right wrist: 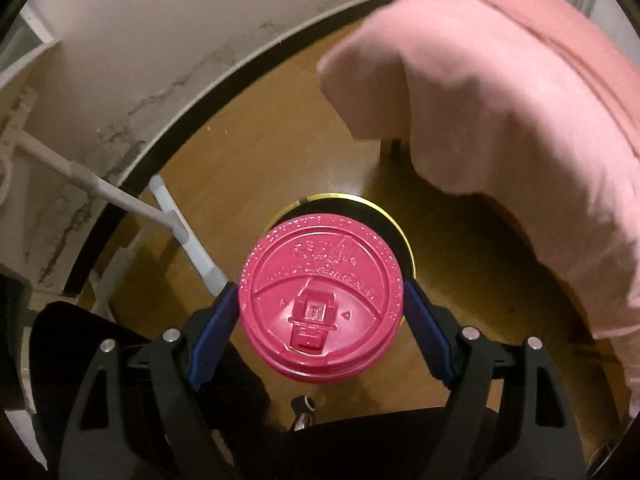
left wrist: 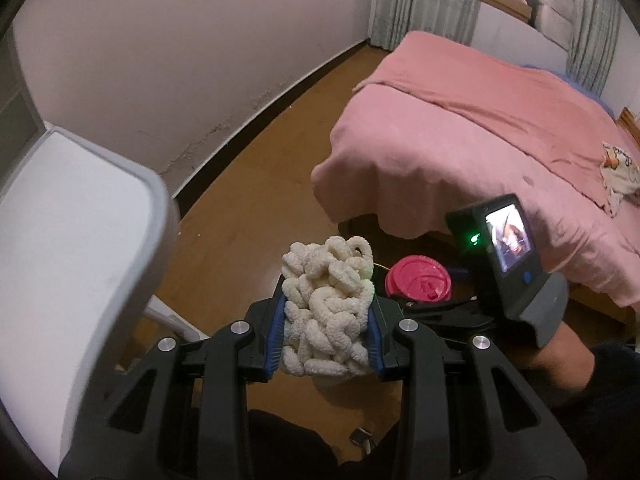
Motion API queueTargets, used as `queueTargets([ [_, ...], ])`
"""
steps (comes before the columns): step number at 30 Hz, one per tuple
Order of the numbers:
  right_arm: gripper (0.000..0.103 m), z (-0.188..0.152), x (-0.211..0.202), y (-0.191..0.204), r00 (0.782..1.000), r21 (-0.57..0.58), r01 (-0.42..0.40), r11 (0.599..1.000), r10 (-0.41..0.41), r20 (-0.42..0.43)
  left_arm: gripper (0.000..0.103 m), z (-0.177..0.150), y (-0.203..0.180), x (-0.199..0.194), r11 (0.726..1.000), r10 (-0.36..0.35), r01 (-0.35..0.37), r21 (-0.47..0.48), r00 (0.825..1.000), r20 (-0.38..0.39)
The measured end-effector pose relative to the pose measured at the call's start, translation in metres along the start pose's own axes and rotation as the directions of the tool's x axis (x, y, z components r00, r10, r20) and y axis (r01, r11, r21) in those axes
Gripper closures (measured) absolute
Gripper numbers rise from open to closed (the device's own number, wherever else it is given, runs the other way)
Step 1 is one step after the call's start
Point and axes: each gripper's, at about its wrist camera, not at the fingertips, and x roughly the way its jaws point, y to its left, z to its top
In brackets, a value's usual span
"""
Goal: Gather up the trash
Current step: 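Carry snacks and red lid to the bin and release them inside, then move both open tools back to the trash pile on the desk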
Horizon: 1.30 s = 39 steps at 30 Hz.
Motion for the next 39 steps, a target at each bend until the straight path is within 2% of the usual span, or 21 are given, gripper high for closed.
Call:
queueTargets([
  [11,0.021,0.003,0.018,-0.011,0.999,0.023,-0.038,0.999,0.039,-0.015,0.07,0.004,-0.013,0.033,1.0,-0.015,0.017,0.018,0.998,-0.058],
  [13,0.016,0.003,0.018,-0.015,0.999,0.029,-0.045,0.999,0.045,-0.014,0.07,0.003,-0.013,0.036,1.0,-0.018,0.019,0.019,0.998,-0.065],
  [18,0.014,0.004,0.016,-0.02,0.998,0.05,-0.058,0.997,0.058,-0.008,0.07,0.003,-0.018,0.051,0.999,-0.025,0.028,0.026,0.996,-0.089],
  [23,0.014,0.003,-0.001,-0.04,0.998,0.11,-0.056,0.992,0.054,0.022,0.07,-0.002,-0.023,0.071,0.998,-0.053,0.057,0.034,0.992,-0.111],
  [29,0.014,-0.007,-0.038,-0.065,0.996,0.162,-0.048,0.986,0.035,0.083,0.069,-0.009,-0.04,0.107,0.989,-0.133,0.14,0.043,0.982,-0.135],
  [32,0.015,-0.012,-0.056,-0.072,0.994,0.173,-0.044,0.984,0.025,0.11,0.063,-0.009,-0.05,0.119,0.985,-0.153,0.162,0.058,0.979,-0.138],
  [33,0.015,-0.014,-0.061,-0.073,0.993,0.175,-0.043,0.984,0.022,0.118,0.057,-0.009,-0.053,0.121,0.984,-0.154,0.164,0.064,0.978,-0.141],
  [36,0.014,-0.016,-0.077,-0.078,0.989,0.176,-0.036,0.984,0.01,0.145,0.051,-0.008,-0.06,0.124,0.982,-0.156,0.168,0.082,0.979,-0.133],
  [39,0.015,-0.019,-0.091,-0.079,0.986,0.179,-0.033,0.983,0.003,0.168,0.041,-0.005,-0.063,0.121,0.982,-0.158,0.169,0.088,0.98,-0.118],
])
